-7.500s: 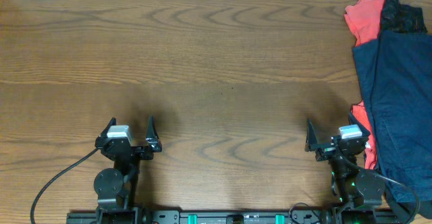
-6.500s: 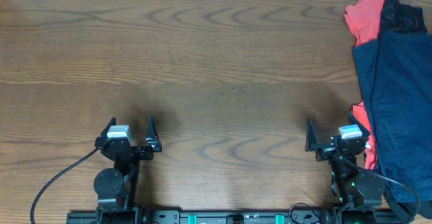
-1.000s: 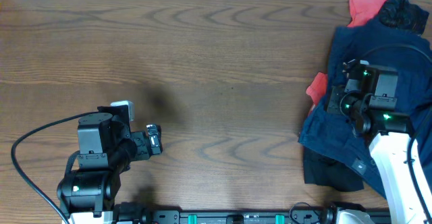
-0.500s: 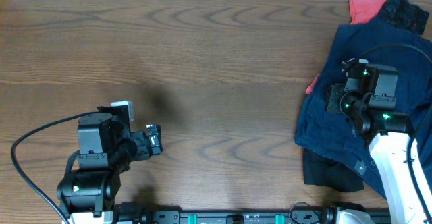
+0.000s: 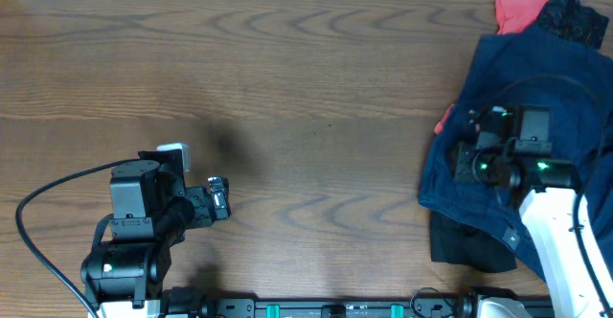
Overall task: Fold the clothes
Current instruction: 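Close the right gripper on the edge of the navy shorts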
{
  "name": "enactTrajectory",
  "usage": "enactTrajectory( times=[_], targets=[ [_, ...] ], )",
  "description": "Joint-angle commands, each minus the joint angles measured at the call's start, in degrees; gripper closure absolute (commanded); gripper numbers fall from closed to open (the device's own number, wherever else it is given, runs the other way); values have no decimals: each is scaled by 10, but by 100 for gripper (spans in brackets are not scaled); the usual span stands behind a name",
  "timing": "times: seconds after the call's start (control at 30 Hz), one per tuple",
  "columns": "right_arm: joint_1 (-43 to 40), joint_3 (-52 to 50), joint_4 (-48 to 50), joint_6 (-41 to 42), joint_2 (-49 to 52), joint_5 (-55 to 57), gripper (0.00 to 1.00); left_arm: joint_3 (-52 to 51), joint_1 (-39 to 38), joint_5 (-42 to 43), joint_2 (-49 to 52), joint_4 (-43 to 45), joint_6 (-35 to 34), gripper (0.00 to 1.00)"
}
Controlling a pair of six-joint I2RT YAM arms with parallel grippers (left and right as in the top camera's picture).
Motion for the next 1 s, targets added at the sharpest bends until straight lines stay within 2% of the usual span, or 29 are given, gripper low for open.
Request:
enactTrajectory(
  times=[0.0, 0.13, 0.3, 0.5, 0.73, 0.97],
  targets=[
    [20, -33, 0, -2, 5, -9, 64, 14, -2, 3, 0, 0, -3, 2],
    [29, -67, 29, 10, 5, -10, 62, 14, -2, 3, 0, 0, -3, 2],
    [46, -94, 46, 14, 5, -11, 55, 14, -2, 3, 0, -2, -3, 2],
    [65, -112, 82, 53, 5, 17, 55, 14, -2, 3, 0, -2, -3, 2],
    [69, -115, 85, 74, 5, 43, 76, 14, -2, 3, 0, -2, -3, 2],
    [69, -115, 73, 86, 5, 51, 72, 14, -2, 3, 0, -2, -3, 2]
  ],
)
